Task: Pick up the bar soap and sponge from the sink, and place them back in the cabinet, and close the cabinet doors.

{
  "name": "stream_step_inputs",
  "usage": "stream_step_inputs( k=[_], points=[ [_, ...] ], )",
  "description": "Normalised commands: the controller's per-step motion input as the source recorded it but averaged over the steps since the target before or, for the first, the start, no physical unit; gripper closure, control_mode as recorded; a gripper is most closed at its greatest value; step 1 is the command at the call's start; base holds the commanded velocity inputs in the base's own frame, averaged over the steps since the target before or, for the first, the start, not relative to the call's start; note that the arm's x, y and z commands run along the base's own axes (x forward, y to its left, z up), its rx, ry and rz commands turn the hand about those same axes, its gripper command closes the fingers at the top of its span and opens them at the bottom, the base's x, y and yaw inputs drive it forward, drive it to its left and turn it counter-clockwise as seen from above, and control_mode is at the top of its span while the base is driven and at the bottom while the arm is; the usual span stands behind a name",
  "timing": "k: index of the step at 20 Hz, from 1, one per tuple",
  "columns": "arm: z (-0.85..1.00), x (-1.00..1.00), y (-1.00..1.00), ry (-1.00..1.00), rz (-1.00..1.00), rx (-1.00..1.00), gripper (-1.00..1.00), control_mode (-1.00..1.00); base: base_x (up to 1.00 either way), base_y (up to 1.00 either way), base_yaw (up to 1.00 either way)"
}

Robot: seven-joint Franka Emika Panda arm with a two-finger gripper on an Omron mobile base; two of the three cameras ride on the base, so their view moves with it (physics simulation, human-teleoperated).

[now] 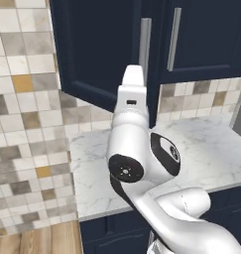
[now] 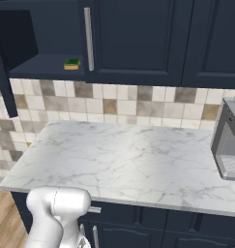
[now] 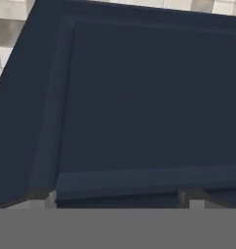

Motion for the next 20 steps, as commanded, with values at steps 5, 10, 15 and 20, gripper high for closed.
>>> stream_step_inputs(
  k=[5, 10, 15, 20],
  points=[
    [0.00, 0.27, -0.22, 0.00, 0.00, 0.00, -1.00, -1.00, 0.00, 0.00, 0.00],
    [0.00, 0.44, -0.16, 0.00, 0.00, 0.00, -1.00, -1.00, 0.00, 0.00, 0.00],
    [0.00, 0.50, -0.13, 0.00, 0.00, 0.00, -1.00, -1.00, 0.00, 0.00, 0.00],
    [0.00, 0.50, -0.12, 0.00, 0.00, 0.00, -1.00, -1.00, 0.00, 0.00, 0.00]
  ],
)
